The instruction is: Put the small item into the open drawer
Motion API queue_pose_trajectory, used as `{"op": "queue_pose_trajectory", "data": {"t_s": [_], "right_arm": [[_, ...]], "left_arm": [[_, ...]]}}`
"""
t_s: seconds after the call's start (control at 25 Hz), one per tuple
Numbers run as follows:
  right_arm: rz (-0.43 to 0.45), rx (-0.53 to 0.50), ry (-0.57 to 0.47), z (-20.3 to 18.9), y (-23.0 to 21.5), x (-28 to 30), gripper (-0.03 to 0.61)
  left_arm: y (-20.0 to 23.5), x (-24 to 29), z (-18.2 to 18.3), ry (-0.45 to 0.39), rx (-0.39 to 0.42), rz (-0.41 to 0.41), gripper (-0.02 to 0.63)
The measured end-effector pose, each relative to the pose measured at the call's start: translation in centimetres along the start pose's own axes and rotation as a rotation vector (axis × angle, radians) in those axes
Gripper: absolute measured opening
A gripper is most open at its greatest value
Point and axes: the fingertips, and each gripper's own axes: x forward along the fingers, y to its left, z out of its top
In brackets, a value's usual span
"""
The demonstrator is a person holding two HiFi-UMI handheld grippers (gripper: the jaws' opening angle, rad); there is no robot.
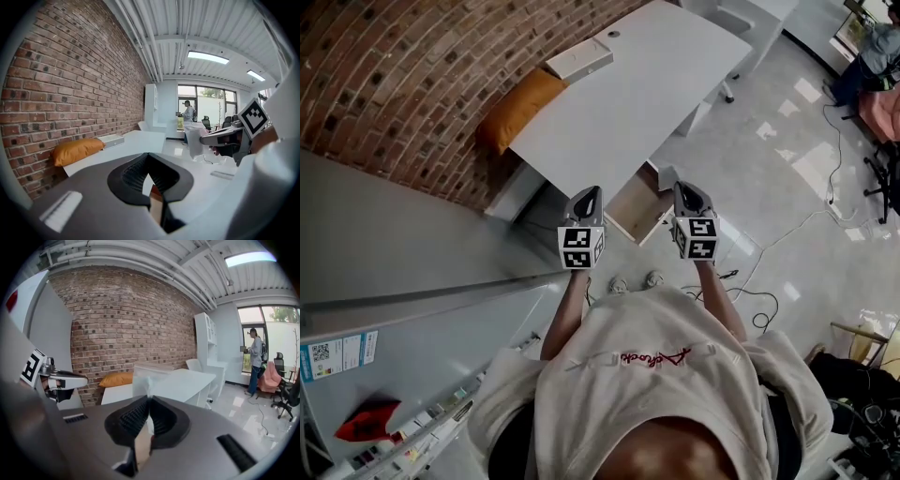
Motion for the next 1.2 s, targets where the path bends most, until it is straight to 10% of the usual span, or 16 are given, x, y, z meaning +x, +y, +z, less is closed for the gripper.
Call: {"op": "queue_pose_trajectory", "data": {"t_s": [1.2], "right_arm": [[0.099, 0.03, 0.237, -12.7, 1.3, 1.1, 0.014]], "left_arm": [[-1.7, -1.9, -11.3, 0.19, -0.092, 0.033, 0.006]]}}
